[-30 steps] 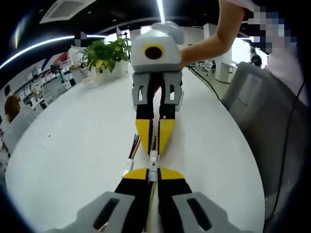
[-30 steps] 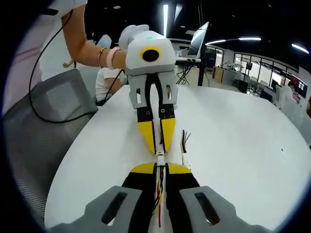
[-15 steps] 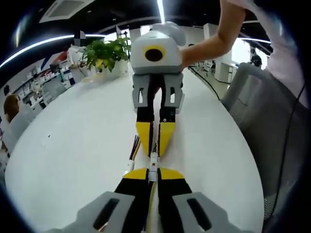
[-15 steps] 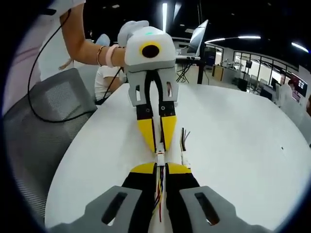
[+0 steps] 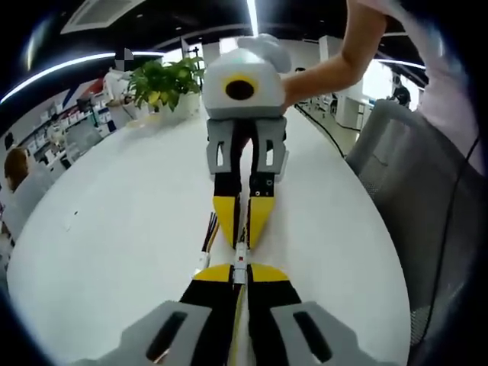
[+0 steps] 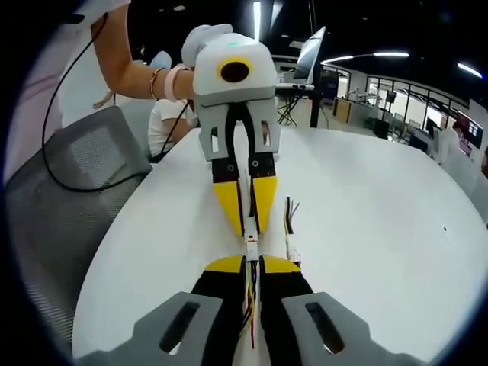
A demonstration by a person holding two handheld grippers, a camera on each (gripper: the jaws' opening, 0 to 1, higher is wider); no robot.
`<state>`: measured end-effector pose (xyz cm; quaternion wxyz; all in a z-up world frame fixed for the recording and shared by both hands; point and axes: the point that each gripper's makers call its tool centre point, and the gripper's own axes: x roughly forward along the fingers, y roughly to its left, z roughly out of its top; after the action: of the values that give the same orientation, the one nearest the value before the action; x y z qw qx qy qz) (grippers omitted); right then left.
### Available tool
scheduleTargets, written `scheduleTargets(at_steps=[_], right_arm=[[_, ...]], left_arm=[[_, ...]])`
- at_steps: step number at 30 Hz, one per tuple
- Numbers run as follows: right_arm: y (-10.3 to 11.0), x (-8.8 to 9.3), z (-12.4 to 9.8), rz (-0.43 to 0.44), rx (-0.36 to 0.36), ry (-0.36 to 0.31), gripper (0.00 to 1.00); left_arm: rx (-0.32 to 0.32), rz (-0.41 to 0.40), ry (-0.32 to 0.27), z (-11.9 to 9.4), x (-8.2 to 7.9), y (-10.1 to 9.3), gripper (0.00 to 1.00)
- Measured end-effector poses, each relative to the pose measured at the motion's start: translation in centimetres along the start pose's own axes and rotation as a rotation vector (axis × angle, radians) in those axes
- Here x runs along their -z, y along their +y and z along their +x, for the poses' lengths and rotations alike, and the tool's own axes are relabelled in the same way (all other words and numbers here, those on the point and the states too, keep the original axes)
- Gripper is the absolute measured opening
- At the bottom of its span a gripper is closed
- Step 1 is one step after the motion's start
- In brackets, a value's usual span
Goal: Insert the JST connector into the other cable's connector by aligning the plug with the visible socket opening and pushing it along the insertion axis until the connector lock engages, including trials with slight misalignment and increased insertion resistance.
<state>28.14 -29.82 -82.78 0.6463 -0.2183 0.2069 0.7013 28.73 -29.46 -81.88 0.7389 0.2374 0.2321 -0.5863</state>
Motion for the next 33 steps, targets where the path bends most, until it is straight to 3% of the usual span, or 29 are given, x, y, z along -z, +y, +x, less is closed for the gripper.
scheduleTargets(at_steps=[7, 33], right_arm=[[0.27, -0.12, 0.13, -0.017, -0.006, 0.010, 0.03], [-0.07, -0.67, -0.02, -0.030, -0.001, -0.011, 0.02]], left_arm=[[0.002, -0.036, 0.003, -0.03, 0.08, -0.15, 0.00], [-0.004, 0.017, -0.004, 0.21, -0.29, 0.17, 0.00]])
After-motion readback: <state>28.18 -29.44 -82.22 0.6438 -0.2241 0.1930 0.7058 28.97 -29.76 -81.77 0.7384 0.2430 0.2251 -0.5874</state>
